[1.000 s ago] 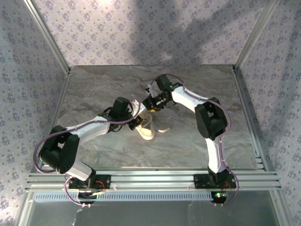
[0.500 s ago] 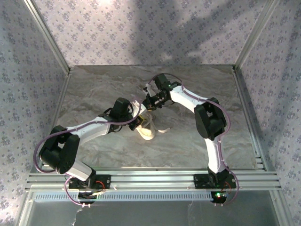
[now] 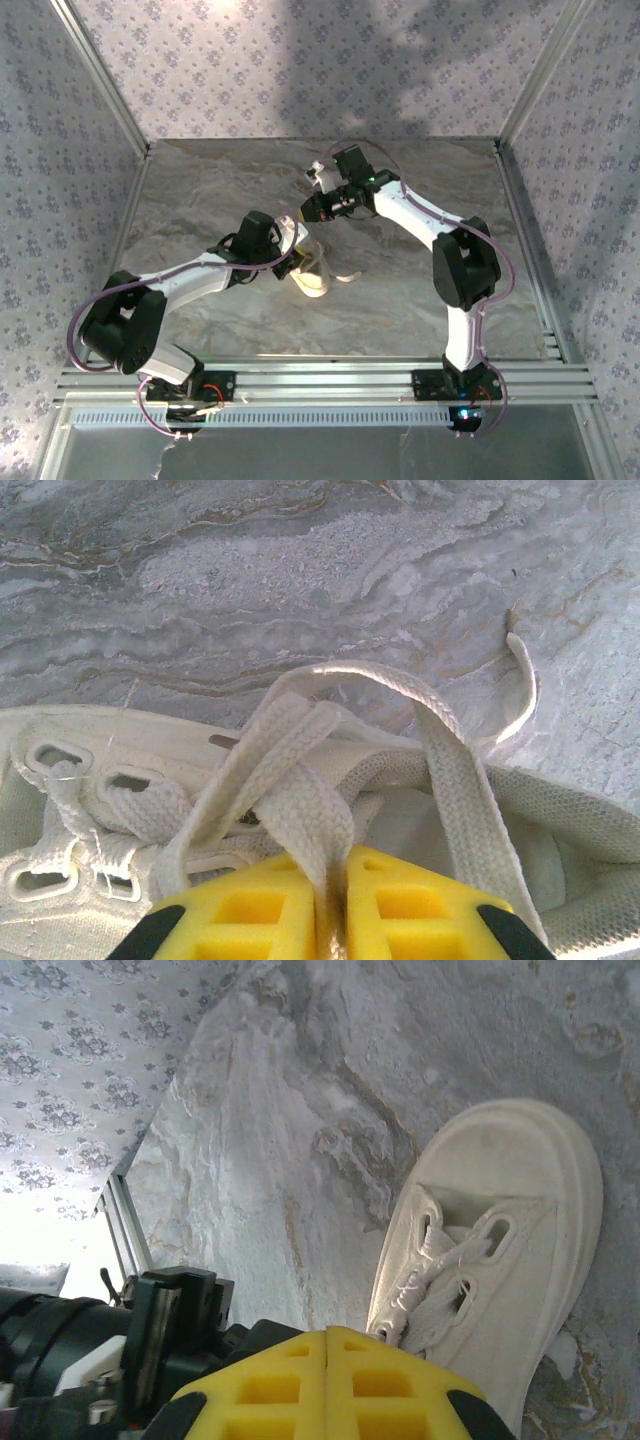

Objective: Tie the shoes

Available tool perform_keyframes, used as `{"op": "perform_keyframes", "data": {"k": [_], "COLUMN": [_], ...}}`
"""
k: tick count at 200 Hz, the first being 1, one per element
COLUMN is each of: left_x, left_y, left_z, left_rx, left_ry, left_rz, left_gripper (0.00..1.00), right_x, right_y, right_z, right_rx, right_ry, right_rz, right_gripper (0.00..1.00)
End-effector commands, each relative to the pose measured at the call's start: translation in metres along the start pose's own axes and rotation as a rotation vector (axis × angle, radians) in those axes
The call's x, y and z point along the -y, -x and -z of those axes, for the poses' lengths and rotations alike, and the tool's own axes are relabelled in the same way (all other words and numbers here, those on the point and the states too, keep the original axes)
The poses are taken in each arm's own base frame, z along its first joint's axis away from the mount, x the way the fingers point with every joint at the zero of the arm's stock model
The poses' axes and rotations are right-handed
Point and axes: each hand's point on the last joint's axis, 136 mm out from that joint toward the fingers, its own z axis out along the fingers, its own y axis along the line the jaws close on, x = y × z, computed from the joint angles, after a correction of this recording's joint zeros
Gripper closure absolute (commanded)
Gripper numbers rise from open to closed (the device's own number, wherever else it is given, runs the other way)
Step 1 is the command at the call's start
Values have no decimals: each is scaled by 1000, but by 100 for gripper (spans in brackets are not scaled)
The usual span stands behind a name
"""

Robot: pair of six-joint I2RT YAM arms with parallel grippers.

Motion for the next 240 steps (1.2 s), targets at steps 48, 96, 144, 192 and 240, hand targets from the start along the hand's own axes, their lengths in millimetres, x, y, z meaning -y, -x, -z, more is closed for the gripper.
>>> {"op": "perform_keyframes", "data": {"k": [48, 96, 144, 192, 240], "left_x": [-7, -12, -19, -27, -32], "left_y": [-10, -10, -14, -16, -15], "left_z": [-2, -8, -13, -14, -8], "left_rx": [-38, -79, -117, -127, -97], "left_ry": [37, 55, 87, 129, 177], "left_rz": [-1, 18, 49, 71, 78], "left_gripper": [100, 100, 100, 100, 100], "right_x": [38, 48, 42, 31, 15], "right_y": [-22, -33, -34, -41, -54], "right_z": [-10, -25, -30, -25, -21], "right_rx": [-86, -120, -128, -149, -193], "right_ry": [-122, -97, -51, -73, -42], "right_rz": [-176, -270, -279, -243, -238], "right_gripper": [77, 67, 76, 76, 79]}}
